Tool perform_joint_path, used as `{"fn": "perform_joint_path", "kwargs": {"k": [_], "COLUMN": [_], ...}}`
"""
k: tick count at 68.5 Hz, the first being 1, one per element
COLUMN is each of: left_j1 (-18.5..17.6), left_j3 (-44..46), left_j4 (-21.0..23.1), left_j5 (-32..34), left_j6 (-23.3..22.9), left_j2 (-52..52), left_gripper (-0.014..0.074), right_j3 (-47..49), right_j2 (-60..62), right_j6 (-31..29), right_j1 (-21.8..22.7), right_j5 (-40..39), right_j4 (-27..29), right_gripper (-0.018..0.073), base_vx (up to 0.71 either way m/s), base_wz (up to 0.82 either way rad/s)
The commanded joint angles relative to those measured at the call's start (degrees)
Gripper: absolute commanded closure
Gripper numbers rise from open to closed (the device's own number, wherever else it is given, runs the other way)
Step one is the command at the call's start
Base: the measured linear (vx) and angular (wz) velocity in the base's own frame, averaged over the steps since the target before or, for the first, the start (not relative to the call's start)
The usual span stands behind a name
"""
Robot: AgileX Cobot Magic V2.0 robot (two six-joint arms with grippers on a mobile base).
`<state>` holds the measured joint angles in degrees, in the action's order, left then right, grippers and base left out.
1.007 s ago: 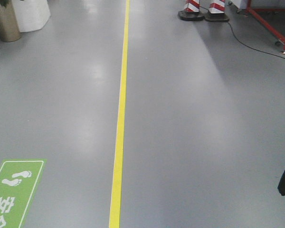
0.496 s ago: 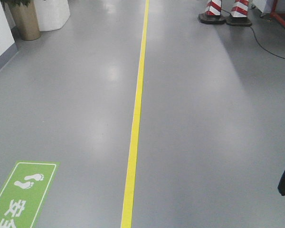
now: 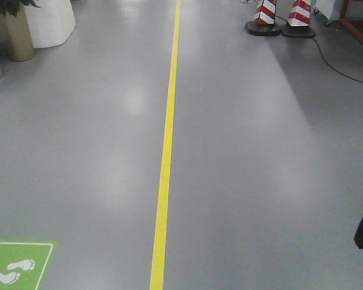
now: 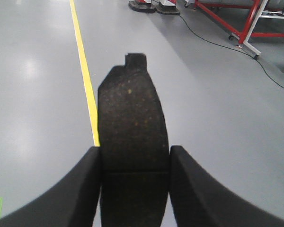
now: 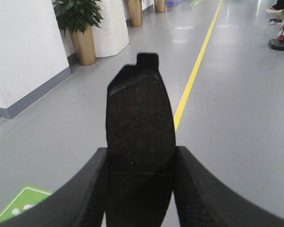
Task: Move and align brake pads A on conveyor
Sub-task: 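Drive along the yellow floor line holding both brake pads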
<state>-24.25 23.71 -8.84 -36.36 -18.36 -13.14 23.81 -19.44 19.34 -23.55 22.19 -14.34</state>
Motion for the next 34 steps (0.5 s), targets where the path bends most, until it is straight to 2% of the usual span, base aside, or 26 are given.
{"fn": "perform_joint_path", "kwargs": {"k": [1,34], "left_j1": [-0.2,-0.2], "left_j3": [1.5,1.5], "left_j4": [-0.4,-0.4], "left_j5": [5.3,5.3], "left_j6": [-0.1,-0.1], "left_j2": [-0.7,-0.7], "left_gripper": [0.0603,0.0603], "right_j3": [1.8,1.8], "right_j2": [-0.3,-0.3], "right_j6": [-0.2,-0.2], "right_j1": [0.2,0.2], "right_j5": [-5.6,-5.6], "right_j4": [-0.8,-0.8], "right_gripper": [0.0564,0.0564], "base_vx": [0.44,0.5], "base_wz": [-0.06,-0.03]}}
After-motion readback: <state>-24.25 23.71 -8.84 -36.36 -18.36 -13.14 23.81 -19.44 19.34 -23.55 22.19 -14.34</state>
